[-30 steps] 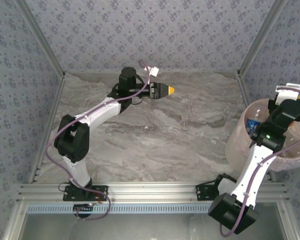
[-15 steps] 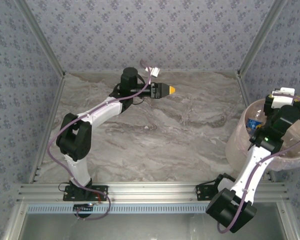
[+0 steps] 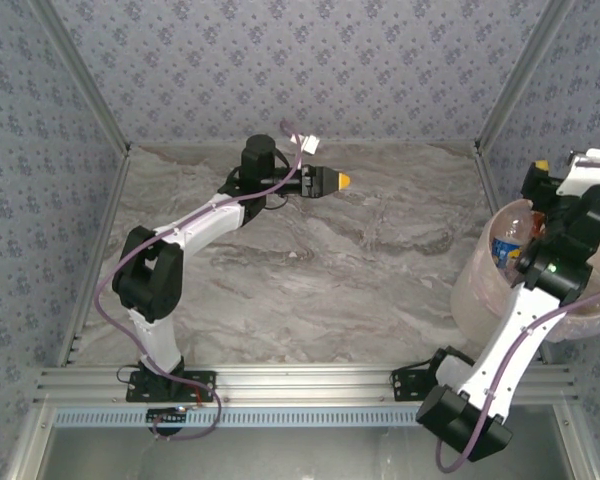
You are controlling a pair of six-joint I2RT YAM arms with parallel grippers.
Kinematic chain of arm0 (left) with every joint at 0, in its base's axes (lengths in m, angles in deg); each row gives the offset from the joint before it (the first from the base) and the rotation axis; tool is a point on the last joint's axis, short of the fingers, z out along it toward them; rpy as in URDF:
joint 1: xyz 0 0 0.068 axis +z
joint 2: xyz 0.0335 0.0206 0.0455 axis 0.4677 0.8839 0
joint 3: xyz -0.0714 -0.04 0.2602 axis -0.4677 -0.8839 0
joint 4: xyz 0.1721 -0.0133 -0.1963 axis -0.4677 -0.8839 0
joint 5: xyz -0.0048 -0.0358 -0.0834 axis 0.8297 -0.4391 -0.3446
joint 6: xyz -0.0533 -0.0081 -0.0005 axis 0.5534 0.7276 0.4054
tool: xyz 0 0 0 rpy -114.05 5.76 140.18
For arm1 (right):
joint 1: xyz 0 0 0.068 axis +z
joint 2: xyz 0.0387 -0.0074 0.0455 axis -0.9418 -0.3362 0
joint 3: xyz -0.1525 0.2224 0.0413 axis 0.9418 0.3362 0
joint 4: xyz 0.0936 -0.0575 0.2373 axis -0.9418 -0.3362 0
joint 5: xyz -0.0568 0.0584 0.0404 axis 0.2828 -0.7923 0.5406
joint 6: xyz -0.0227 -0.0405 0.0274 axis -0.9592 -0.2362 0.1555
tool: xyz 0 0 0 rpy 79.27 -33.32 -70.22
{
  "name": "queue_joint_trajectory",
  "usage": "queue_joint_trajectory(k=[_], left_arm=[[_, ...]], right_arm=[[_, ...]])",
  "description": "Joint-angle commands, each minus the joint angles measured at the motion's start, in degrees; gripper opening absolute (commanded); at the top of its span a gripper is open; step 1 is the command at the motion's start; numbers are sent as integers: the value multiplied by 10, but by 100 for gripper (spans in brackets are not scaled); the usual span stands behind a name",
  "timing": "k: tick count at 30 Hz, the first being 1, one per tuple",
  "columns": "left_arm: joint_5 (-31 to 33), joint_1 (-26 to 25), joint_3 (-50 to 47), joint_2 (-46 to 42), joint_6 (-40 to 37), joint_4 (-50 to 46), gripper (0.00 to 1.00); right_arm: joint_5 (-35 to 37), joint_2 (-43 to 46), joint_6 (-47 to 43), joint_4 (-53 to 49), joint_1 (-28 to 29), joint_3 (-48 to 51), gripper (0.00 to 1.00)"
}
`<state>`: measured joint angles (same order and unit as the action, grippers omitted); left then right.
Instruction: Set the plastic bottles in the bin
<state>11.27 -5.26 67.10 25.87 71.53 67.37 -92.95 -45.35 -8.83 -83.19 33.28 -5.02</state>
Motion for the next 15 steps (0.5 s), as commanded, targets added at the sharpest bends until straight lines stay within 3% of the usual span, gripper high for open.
queue_joint_trajectory(k=[1, 4, 10, 15], left_arm=[[0, 0, -8, -30, -22, -8, 98], [2, 1, -8, -29, -21, -9, 98], [4, 1, -6, -24, -14, -6, 98], [5, 1, -5, -24, -15, -8, 98]], right_arm=[[-60, -41, 69, -118, 2, -42, 83], [-50, -79, 97, -193, 4, -84, 79], [146, -125, 105, -310, 39, -150, 71], [198, -99, 113, -339, 39, -158, 69]])
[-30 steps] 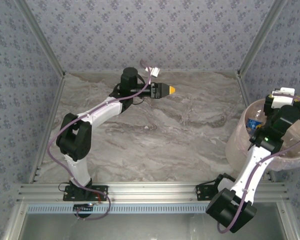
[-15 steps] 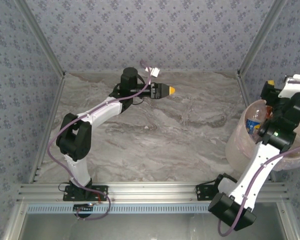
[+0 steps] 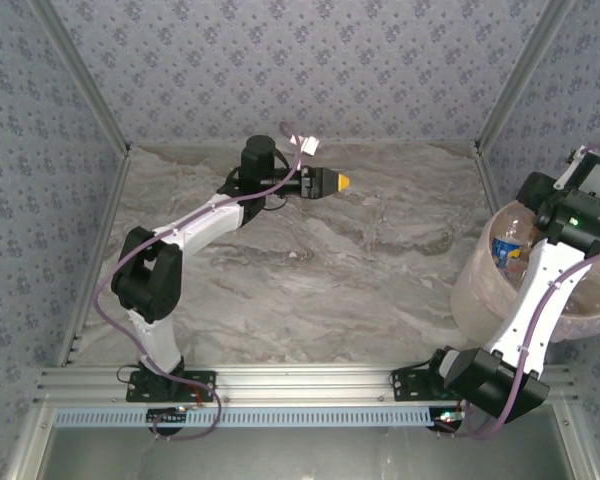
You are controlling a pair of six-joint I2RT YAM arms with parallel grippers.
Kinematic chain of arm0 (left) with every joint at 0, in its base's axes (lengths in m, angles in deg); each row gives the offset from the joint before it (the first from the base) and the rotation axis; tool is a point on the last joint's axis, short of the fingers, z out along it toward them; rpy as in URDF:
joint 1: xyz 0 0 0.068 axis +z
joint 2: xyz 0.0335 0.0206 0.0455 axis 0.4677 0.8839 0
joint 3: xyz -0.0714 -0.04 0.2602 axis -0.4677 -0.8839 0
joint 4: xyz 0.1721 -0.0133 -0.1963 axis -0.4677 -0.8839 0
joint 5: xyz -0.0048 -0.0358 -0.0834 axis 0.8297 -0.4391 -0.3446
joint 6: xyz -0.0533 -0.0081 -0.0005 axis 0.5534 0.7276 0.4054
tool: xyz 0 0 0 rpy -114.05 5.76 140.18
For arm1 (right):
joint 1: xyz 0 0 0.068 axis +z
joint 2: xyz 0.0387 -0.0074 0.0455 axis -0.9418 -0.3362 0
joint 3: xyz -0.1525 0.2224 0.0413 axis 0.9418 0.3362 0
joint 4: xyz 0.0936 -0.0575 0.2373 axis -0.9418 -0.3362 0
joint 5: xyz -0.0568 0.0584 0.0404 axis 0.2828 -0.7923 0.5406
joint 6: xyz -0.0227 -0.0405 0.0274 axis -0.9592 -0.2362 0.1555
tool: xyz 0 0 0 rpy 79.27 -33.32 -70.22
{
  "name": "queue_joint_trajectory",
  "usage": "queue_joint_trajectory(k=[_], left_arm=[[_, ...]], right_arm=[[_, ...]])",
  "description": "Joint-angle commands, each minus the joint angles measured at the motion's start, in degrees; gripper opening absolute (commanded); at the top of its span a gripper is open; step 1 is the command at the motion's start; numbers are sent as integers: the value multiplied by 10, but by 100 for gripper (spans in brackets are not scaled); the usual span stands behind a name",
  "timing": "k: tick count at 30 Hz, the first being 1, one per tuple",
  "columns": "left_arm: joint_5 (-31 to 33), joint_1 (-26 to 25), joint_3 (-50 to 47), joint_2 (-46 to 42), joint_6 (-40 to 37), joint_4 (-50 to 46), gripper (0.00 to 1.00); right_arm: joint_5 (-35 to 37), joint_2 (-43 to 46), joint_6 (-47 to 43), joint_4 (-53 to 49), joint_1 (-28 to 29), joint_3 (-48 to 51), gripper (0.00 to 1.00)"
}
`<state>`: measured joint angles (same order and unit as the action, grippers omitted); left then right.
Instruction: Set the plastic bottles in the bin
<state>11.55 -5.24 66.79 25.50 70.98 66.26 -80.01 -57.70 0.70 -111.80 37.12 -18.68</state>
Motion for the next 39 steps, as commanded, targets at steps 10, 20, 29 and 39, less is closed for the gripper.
queue_joint_trajectory(k=[10, 20, 29, 39], left_arm=[[1, 0, -4, -25, -11, -4, 98], [23, 6, -22, -51, -26, -11, 98], [175, 53, -121, -177, -78, -81, 98], [498, 124, -247, -352, -120, -186, 98]], right_arm=[[155, 44, 26, -118, -5, -28, 68], [-20, 89, 66, -97, 42, -53, 77], [-133, 94, 95, 97, 248, 15, 84], [-104, 6, 38, 308, 454, 119, 89]])
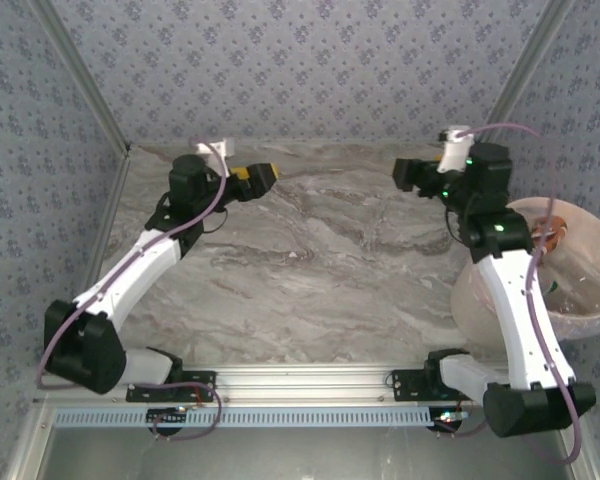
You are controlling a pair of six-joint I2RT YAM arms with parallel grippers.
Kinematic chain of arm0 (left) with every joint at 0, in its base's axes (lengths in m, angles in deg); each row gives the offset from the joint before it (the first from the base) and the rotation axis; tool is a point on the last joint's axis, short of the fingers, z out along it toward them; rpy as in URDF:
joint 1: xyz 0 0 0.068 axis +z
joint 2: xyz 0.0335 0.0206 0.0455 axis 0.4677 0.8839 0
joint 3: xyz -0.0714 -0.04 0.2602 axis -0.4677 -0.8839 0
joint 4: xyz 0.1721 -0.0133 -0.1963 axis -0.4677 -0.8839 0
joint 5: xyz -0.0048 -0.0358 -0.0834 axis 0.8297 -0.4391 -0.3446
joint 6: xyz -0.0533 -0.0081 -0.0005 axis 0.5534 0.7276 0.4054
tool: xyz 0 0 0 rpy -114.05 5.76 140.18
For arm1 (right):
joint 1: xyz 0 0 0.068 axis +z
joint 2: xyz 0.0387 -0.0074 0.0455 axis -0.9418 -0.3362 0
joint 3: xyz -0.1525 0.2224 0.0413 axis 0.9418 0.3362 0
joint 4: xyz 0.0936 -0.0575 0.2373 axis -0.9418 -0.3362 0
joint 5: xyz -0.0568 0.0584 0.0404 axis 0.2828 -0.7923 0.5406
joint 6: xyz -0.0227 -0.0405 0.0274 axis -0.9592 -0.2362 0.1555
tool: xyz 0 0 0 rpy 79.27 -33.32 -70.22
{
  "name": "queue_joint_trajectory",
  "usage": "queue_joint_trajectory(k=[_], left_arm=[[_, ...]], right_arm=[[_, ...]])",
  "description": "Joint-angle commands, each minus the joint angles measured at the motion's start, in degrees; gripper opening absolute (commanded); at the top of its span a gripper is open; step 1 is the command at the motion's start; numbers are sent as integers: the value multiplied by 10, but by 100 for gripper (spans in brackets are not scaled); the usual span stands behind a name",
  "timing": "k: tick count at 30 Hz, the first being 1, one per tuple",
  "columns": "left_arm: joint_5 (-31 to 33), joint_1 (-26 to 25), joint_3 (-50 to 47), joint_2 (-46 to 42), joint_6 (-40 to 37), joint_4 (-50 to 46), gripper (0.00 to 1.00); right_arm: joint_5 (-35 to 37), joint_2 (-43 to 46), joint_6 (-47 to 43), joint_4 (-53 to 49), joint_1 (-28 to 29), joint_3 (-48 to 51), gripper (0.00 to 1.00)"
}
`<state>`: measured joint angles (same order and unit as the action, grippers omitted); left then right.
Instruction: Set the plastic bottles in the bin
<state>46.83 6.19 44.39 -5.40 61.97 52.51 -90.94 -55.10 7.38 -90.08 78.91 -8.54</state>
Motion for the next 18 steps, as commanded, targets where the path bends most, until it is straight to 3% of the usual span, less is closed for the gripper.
queue_joint_trajectory(k=[1, 4, 9, 14, 18], left_arm=[[184, 13, -33, -59, -33, -61, 98], [314, 33, -68, -113, -29, -106, 98], [431, 78, -136, -184, -33, -135, 98], [480, 148, -198, -196, -72, -131, 98], [455, 209, -248, -172, -93, -87, 98]], right_arm=[[21, -32, -34, 105, 51, 25, 90], [59, -74, -36, 148, 84, 48, 92], [82, -122, -16, 180, 92, 89, 100], [110, -145, -16, 206, 86, 142, 100], [134, -158, -41, 229, 64, 192, 100]])
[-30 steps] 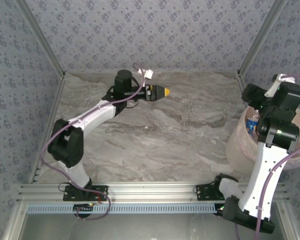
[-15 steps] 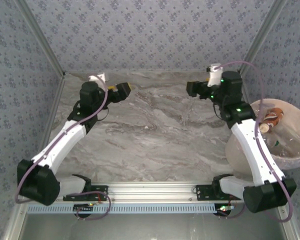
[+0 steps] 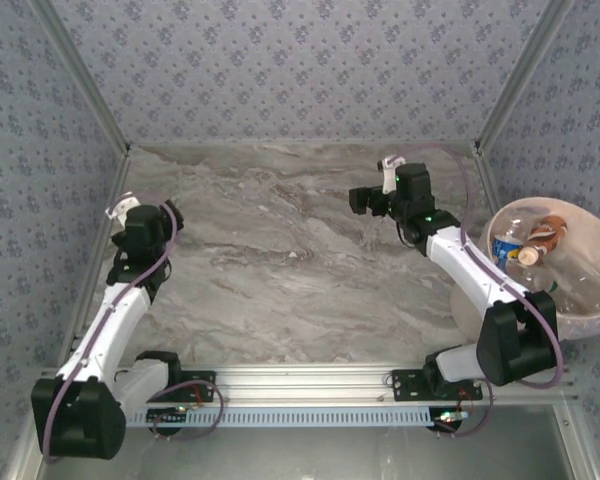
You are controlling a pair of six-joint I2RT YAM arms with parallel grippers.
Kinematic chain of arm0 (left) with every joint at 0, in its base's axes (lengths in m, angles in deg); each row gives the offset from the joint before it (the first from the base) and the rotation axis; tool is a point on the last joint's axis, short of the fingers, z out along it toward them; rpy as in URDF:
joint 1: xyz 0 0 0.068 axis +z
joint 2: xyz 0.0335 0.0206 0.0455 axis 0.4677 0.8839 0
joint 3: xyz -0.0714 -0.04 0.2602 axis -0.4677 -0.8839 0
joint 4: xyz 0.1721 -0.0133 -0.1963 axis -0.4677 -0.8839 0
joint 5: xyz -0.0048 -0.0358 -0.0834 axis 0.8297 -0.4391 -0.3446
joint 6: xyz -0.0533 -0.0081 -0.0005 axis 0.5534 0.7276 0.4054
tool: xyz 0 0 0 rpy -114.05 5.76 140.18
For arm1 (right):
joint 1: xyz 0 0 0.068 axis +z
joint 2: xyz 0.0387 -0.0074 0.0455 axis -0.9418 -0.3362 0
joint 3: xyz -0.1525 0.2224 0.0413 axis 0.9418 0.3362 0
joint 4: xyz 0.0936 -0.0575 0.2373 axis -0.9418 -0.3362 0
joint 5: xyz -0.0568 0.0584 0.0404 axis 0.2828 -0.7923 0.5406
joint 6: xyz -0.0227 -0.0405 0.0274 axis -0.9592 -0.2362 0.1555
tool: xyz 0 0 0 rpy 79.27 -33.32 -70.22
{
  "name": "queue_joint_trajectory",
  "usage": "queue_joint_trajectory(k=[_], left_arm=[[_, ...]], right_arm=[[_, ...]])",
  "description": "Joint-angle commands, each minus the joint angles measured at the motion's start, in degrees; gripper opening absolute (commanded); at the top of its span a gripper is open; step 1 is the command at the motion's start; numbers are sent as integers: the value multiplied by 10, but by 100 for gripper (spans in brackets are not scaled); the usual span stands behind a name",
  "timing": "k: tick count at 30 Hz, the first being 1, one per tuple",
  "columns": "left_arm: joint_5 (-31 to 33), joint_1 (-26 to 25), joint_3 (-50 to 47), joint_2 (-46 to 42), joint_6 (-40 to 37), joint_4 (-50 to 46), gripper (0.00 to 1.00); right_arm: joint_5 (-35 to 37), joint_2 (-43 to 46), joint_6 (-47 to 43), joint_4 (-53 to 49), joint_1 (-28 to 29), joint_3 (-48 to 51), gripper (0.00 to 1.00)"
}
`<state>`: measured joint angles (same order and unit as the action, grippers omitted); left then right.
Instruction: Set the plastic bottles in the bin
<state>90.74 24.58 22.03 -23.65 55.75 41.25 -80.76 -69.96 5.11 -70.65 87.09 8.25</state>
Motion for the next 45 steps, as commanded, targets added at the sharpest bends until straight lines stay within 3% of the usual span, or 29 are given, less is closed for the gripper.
queue_joint_trajectory(k=[1, 5, 10, 15, 18, 21, 24, 27, 31, 32, 38, 43, 45], left_arm=[[-4, 37, -42, 19, -43, 57, 98], [-58, 61, -102, 65, -84, 190, 98], [-129, 66, -99, 152, -109, 248, 98], [-176, 62, -63, 253, -131, 265, 98], [-175, 51, -31, 274, -157, 238, 98], [-104, 18, -44, 275, -232, 289, 98], [-126, 20, -52, 279, -253, 319, 98], [-159, 23, -102, 297, -254, 442, 98], [-115, 27, -164, 324, -234, 579, 98], [-109, 26, -152, 310, -229, 529, 98], [-90, 22, -152, 309, -226, 529, 98], [-91, 22, -153, 310, -227, 533, 98], [-90, 22, -154, 311, -227, 536, 98]], right_arm=[[26, -13, -30, 31, -27, 32, 100], [5, -20, -44, 17, -75, 55, 100], [-88, -30, -47, 28, -146, 88, 100], [-118, -38, -88, 68, -171, 128, 100], [-118, -43, -104, 114, -175, 157, 100], [-113, -49, -104, 152, -181, 179, 100], [-119, -54, -99, 206, -189, 204, 100], [-125, -63, -85, 264, -198, 224, 100], [-116, -78, -85, 331, -199, 247, 100], [-113, -82, -77, 342, -200, 252, 100], [-110, -70, -75, 432, -205, 309, 100], [-72, -106, -54, 676, -204, 417, 100], [-60, -92, -72, 679, -205, 431, 100]])
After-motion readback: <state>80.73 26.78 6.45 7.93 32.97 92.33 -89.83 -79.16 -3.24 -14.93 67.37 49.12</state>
